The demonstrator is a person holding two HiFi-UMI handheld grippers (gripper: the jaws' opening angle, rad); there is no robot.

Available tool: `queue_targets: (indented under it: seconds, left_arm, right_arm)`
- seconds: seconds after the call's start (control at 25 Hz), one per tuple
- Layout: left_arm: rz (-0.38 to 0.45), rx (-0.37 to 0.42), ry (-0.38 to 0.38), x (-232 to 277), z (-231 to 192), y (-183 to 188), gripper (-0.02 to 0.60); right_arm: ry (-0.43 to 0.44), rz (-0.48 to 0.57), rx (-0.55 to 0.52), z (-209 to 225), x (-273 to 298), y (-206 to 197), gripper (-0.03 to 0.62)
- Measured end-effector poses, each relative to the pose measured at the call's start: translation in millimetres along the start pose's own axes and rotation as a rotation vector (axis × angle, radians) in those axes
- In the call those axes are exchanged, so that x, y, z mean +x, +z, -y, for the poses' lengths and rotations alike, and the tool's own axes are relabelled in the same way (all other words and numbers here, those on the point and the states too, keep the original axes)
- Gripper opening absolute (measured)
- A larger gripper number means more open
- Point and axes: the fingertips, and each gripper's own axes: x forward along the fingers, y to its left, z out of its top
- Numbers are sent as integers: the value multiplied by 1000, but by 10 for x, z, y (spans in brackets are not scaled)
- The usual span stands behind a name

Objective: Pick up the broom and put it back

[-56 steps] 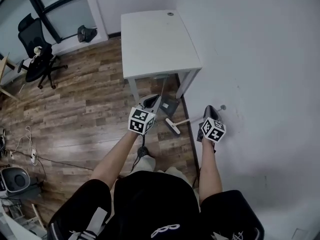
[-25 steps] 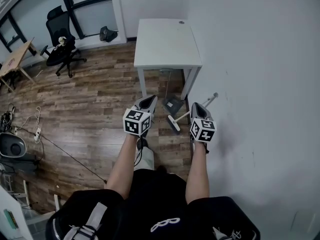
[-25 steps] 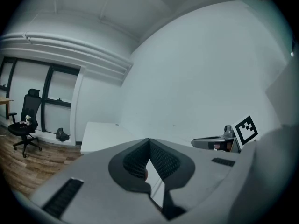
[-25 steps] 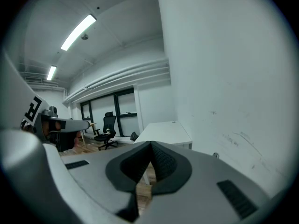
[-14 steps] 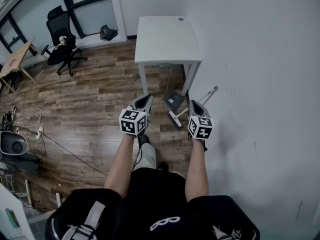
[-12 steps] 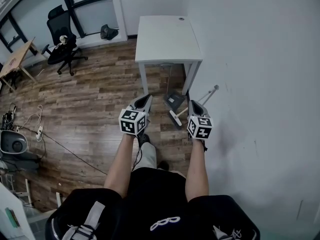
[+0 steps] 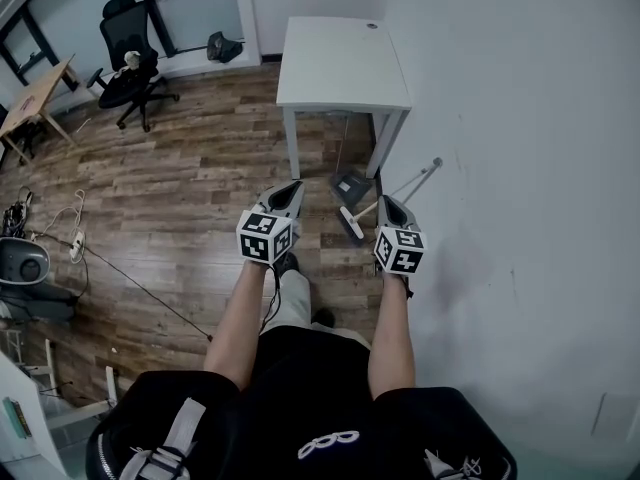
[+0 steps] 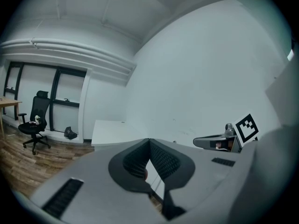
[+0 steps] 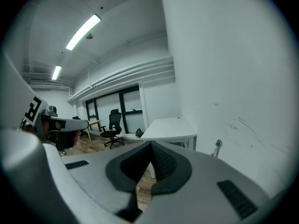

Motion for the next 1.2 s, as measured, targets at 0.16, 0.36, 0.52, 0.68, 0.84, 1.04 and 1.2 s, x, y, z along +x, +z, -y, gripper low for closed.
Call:
queue_targets:
  seconds: [0.16, 0.36, 0.52, 0.68, 0.84, 1.04, 1.2]
  left_arm:
    - [2, -8, 14, -47, -7, -42, 20]
    - [-1, -3, 23, -99, -2, -50, 20]
    - [-1, -9, 34, -143, -49, -64, 20]
    - [2, -14, 47, -162, -95, -64, 20]
    - [0, -8, 44, -151, -83, -76, 20]
    - [-1, -5, 38, -124, -54, -72, 20]
    - [6, 2, 32, -97, -12, -66, 20]
  right_arm:
    - [9, -5, -2, -16, -18, -37, 25]
    - [19, -8, -4, -50, -28, -22, 25]
    - [31, -18, -2, -104, -26, -62, 25]
    - [39, -23, -6, -138, -27, -92, 25]
    - [35, -28, -3, -126, -37, -139, 25]
    - [27, -30, -2, -102, -65, -149, 25]
    - [24, -31, -4, -79, -83, -164, 25]
